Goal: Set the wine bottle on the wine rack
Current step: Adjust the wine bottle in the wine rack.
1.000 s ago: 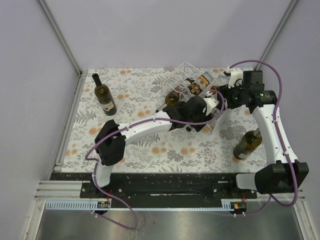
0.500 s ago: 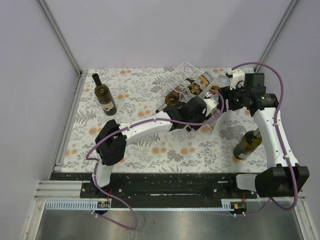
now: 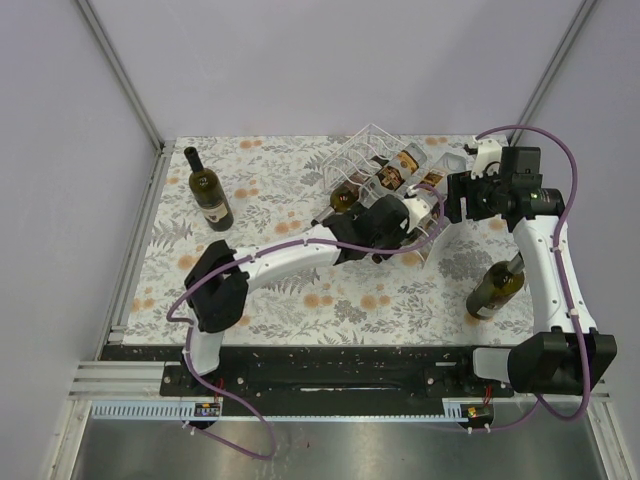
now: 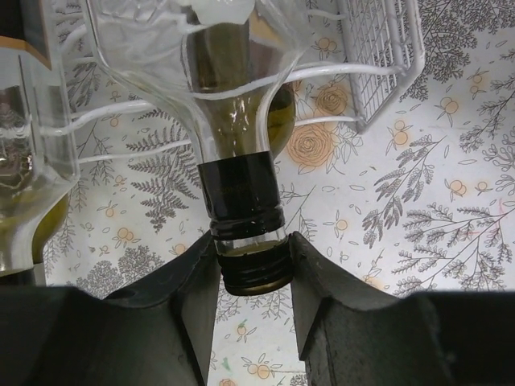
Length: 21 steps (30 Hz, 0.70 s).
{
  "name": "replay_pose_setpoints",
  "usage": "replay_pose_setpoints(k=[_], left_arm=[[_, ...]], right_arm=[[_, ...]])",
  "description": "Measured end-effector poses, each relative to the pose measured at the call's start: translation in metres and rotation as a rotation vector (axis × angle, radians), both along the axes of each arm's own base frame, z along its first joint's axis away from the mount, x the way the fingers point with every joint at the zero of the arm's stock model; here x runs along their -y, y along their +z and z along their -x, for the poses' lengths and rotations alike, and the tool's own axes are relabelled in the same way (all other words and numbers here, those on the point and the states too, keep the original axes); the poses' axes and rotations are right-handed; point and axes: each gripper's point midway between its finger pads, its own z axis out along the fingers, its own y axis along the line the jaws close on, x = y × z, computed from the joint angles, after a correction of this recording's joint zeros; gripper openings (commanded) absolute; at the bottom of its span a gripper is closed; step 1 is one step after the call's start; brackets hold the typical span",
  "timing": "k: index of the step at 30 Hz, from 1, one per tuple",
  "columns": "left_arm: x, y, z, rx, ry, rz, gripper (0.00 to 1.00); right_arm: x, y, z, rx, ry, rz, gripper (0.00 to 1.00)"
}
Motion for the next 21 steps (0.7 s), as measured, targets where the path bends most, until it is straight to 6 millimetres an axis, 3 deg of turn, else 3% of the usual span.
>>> replay_pose_setpoints(k=[15, 21], left_arm=[[-0.013, 0.018, 0.004, 0.035, -0.006, 0.000, 0.35], [-0.016, 0.012, 0.006, 0.029, -0.008, -0.013, 0.50]], right_arm=[[0.002, -0.008, 0.003, -0.020, 0.000, -0.019, 0.79], [0.002, -0.011, 0.004, -0.028, -0.003, -0.020, 0.79]])
